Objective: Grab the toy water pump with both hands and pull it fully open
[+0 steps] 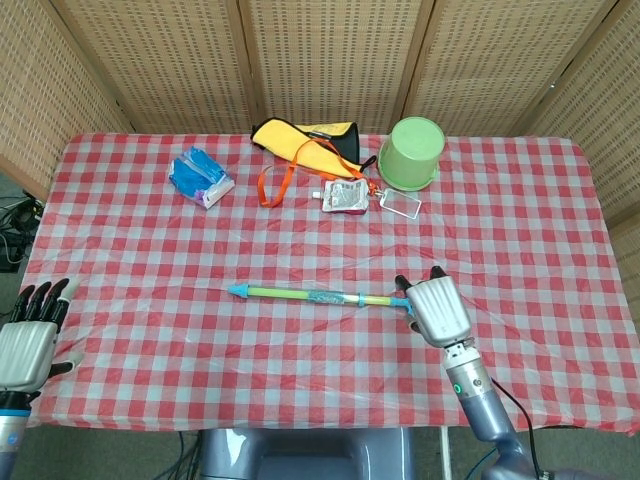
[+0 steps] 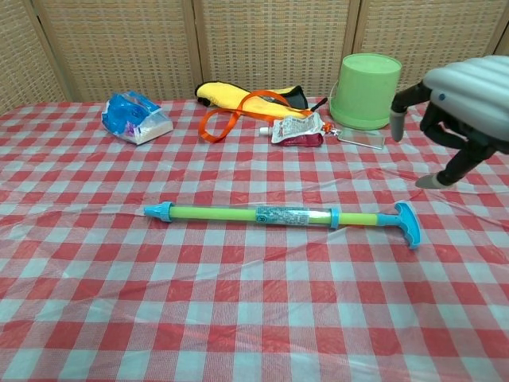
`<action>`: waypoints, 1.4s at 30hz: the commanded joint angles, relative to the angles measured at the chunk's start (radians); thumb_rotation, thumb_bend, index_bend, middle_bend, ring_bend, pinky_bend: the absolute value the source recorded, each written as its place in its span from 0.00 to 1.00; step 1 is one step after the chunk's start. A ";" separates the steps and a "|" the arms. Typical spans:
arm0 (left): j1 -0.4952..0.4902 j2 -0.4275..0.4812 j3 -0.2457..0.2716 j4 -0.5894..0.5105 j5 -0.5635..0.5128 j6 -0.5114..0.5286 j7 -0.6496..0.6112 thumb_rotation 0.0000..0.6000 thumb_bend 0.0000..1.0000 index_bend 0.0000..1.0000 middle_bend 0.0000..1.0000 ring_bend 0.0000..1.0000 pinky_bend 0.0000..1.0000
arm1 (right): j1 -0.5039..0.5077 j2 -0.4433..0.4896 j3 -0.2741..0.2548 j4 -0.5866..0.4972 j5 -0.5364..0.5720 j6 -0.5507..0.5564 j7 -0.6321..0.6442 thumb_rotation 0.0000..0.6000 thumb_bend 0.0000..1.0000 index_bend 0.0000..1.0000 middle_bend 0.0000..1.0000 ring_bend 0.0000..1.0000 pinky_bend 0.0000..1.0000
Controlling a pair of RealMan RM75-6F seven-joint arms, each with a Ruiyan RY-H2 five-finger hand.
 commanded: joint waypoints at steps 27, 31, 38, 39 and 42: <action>-0.013 -0.015 0.006 0.011 -0.013 -0.026 0.025 1.00 0.12 0.00 0.00 0.00 0.00 | 0.198 -0.295 0.011 0.296 0.363 -0.091 -0.199 1.00 0.46 0.44 0.96 0.88 0.52; -0.016 -0.020 0.010 0.013 -0.015 -0.032 0.035 1.00 0.12 0.00 0.00 0.00 0.00 | 0.207 -0.299 0.011 0.326 0.380 -0.093 -0.189 1.00 0.46 0.44 0.96 0.88 0.52; -0.016 -0.023 0.008 0.014 -0.017 -0.029 0.043 1.00 0.12 0.00 0.00 0.00 0.00 | 0.215 -0.303 0.003 0.363 0.416 -0.100 -0.179 1.00 0.46 0.45 0.96 0.88 0.52; -0.016 -0.024 0.008 0.014 -0.018 -0.030 0.044 1.00 0.12 0.00 0.00 0.00 0.00 | 0.216 -0.303 0.000 0.367 0.421 -0.100 -0.178 1.00 0.46 0.45 0.96 0.88 0.52; -0.017 -0.025 0.009 0.015 -0.020 -0.032 0.047 1.00 0.12 0.00 0.00 0.00 0.00 | 0.219 -0.309 -0.005 0.385 0.436 -0.104 -0.174 1.00 0.47 0.46 0.97 0.88 0.52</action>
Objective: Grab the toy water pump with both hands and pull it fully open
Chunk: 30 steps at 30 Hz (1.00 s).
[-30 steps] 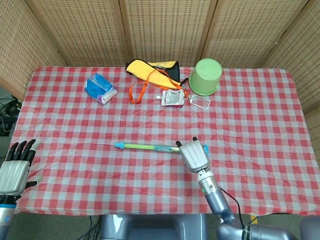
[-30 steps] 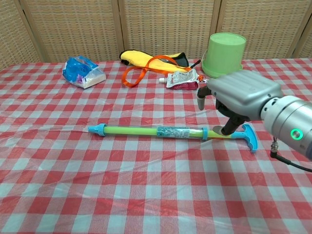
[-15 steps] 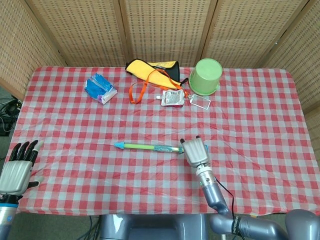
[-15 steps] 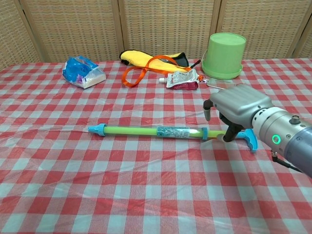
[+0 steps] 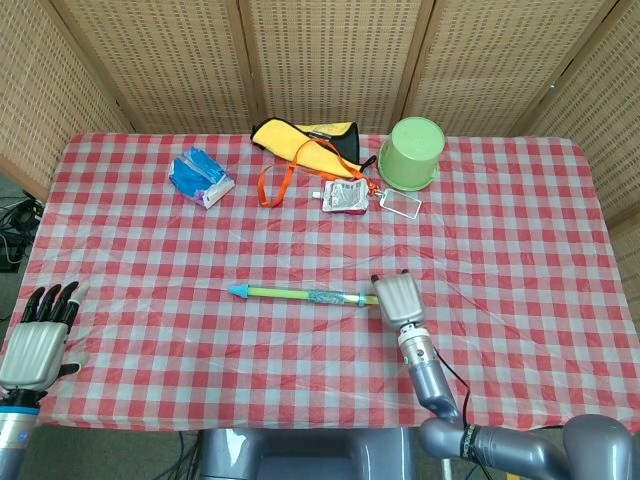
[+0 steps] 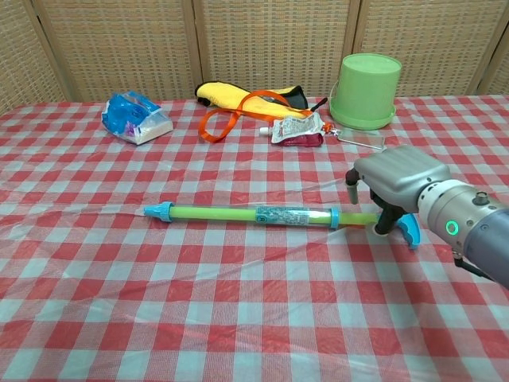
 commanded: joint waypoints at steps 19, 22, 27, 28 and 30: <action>-0.006 -0.008 0.000 0.004 -0.012 -0.007 0.014 1.00 0.12 0.00 0.00 0.00 0.00 | 0.027 -0.027 -0.022 0.102 0.018 -0.003 0.055 1.00 0.52 0.63 1.00 0.90 0.56; -0.006 -0.007 0.000 0.003 -0.012 -0.006 0.014 1.00 0.12 0.00 0.00 0.00 0.00 | 0.026 -0.027 -0.027 0.107 0.020 -0.002 0.059 1.00 0.53 0.64 1.00 0.90 0.56; -0.005 -0.006 0.000 0.005 -0.012 -0.004 0.009 1.00 0.12 0.00 0.00 0.00 0.00 | 0.028 -0.028 -0.033 0.114 0.026 -0.005 0.053 1.00 0.56 0.66 1.00 0.90 0.56; -0.005 -0.006 0.000 0.006 -0.012 -0.004 0.007 1.00 0.12 0.00 0.00 0.00 0.00 | 0.029 -0.028 -0.034 0.114 0.023 -0.003 0.056 1.00 0.57 0.66 1.00 0.90 0.56; -0.005 -0.006 0.000 0.006 -0.012 -0.005 0.006 1.00 0.12 0.00 0.00 0.00 0.00 | 0.030 -0.028 -0.034 0.110 0.020 -0.001 0.059 1.00 0.57 0.66 1.00 0.90 0.56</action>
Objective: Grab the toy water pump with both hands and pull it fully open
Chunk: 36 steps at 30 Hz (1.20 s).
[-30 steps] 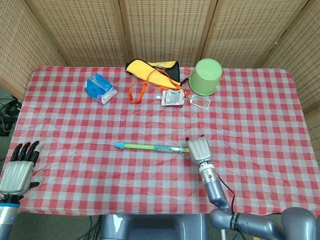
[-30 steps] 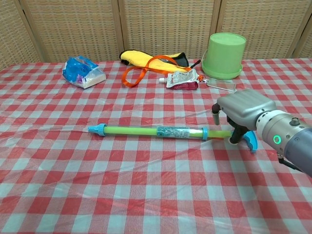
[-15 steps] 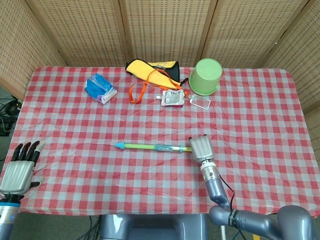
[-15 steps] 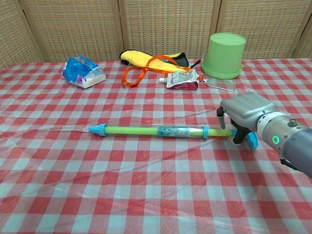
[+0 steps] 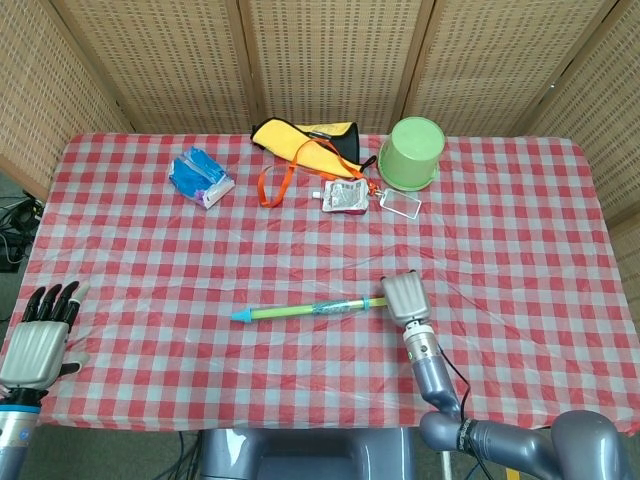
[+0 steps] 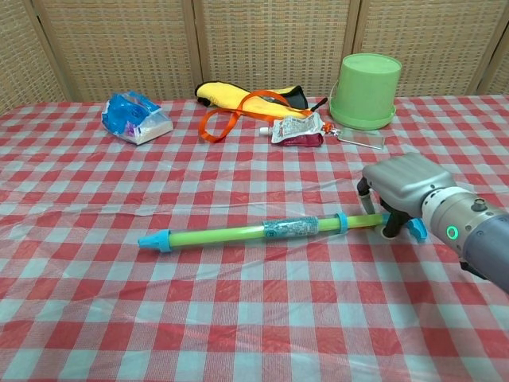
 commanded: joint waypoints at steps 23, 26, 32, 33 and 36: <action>-0.034 0.012 -0.006 -0.108 -0.064 -0.086 -0.005 1.00 0.12 0.00 0.00 0.00 0.00 | 0.015 0.052 0.012 -0.122 0.004 0.066 -0.058 1.00 0.59 0.68 1.00 0.90 0.57; -0.049 -0.001 -0.019 -0.124 -0.095 -0.102 0.027 1.00 0.12 0.00 0.00 0.00 0.00 | 0.017 0.051 0.019 -0.136 0.005 0.082 -0.065 1.00 0.59 0.68 1.00 0.90 0.57; -0.079 -0.054 -0.044 -0.148 -0.170 -0.134 0.079 1.00 0.12 0.07 0.00 0.00 0.00 | 0.028 0.046 0.032 -0.167 0.012 0.108 -0.094 1.00 0.59 0.68 1.00 0.90 0.58; -0.086 -0.063 -0.049 -0.150 -0.182 -0.140 0.088 1.00 0.12 0.08 0.00 0.00 0.00 | 0.029 0.045 0.032 -0.170 0.014 0.110 -0.096 1.00 0.59 0.68 1.00 0.90 0.58; -0.113 -0.105 -0.068 -0.155 -0.222 -0.153 0.136 1.00 0.16 0.11 0.00 0.00 0.00 | 0.032 0.039 0.031 -0.173 0.021 0.118 -0.108 1.00 0.59 0.68 1.00 0.90 0.58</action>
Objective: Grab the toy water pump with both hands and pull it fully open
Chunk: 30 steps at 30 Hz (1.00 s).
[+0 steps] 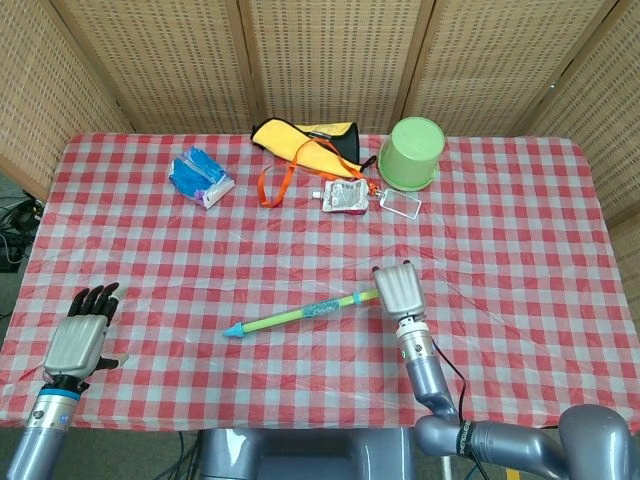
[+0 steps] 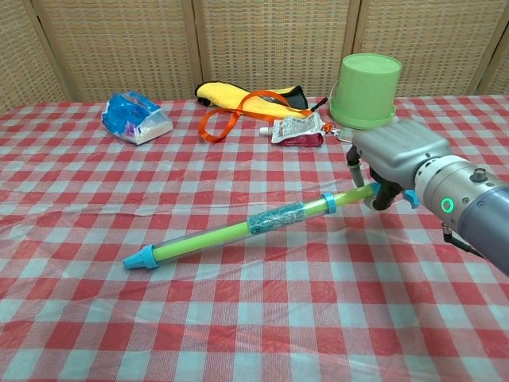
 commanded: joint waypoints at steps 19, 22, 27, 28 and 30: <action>-0.164 -0.321 -0.123 -0.019 -0.238 0.014 0.186 1.00 0.24 0.24 0.00 0.00 0.00 | 0.018 -0.034 0.005 0.007 0.010 0.035 -0.013 1.00 0.59 0.68 1.00 0.90 0.59; -0.182 -0.365 -0.126 -0.006 -0.258 0.025 0.204 1.00 0.24 0.28 0.00 0.00 0.00 | 0.019 -0.034 0.005 0.002 0.011 0.039 -0.014 1.00 0.59 0.68 1.00 0.90 0.59; -0.206 -0.431 -0.132 0.032 -0.272 0.028 0.199 1.00 0.24 0.32 0.00 0.00 0.00 | 0.020 -0.034 0.001 0.001 0.013 0.043 -0.022 1.00 0.59 0.68 1.00 0.90 0.59; -0.211 -0.441 -0.132 0.038 -0.276 0.028 0.203 1.00 0.24 0.33 0.00 0.00 0.00 | 0.020 -0.034 -0.001 0.001 0.013 0.044 -0.025 1.00 0.59 0.68 1.00 0.90 0.59; -0.218 -0.457 -0.133 0.052 -0.281 0.030 0.207 1.00 0.24 0.34 0.00 0.00 0.00 | 0.019 -0.034 0.000 -0.002 0.016 0.045 -0.024 1.00 0.59 0.68 1.00 0.90 0.59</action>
